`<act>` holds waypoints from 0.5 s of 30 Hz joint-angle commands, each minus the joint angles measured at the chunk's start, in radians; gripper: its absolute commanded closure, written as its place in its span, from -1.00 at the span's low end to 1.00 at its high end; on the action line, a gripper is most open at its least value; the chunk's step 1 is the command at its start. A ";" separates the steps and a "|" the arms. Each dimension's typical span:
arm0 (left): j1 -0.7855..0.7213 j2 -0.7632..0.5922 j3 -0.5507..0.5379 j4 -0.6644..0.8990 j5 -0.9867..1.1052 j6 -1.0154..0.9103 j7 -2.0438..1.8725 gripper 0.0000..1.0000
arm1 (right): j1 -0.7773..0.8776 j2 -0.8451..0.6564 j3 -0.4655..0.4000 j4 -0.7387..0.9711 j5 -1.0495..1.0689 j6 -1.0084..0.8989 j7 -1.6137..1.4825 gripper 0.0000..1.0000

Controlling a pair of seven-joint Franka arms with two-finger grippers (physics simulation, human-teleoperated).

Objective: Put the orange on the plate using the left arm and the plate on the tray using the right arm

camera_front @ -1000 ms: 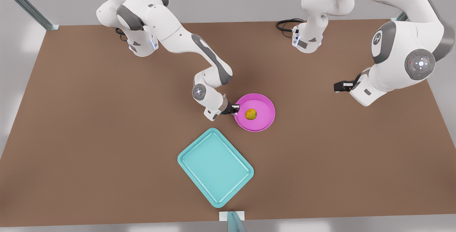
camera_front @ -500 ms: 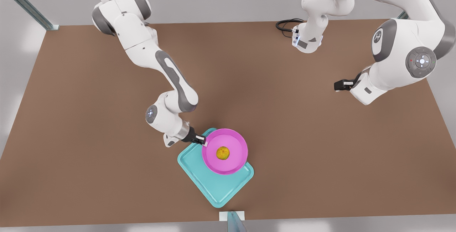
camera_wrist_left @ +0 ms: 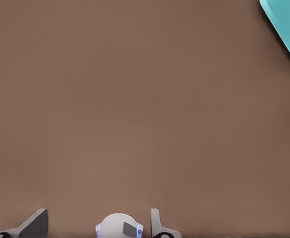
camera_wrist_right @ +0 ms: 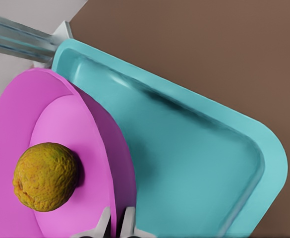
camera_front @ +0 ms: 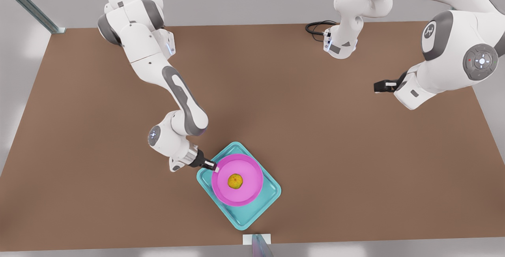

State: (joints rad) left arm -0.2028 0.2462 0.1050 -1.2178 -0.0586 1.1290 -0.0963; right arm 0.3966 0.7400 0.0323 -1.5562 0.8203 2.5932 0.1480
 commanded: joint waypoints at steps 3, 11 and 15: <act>0.002 0.001 0.001 0.000 -0.007 -0.037 0.006 -1.00 | -0.009 0.012 0.006 0.002 -0.006 -0.007 -0.034 -0.93; 0.002 0.007 0.001 0.000 -0.003 -0.043 0.009 -1.00 | -0.104 0.001 -0.006 0.113 -0.023 -0.418 -0.022 -1.00; 0.003 0.022 0.007 0.001 -0.007 -0.043 0.006 -1.00 | -0.389 -0.287 -0.058 0.258 -0.714 -1.455 -0.082 -1.00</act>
State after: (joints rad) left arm -0.1994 0.2682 0.1099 -1.2166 -0.0633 1.0911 -0.0930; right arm 0.0535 0.5179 -0.0259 -1.3143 0.4687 1.8816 0.1319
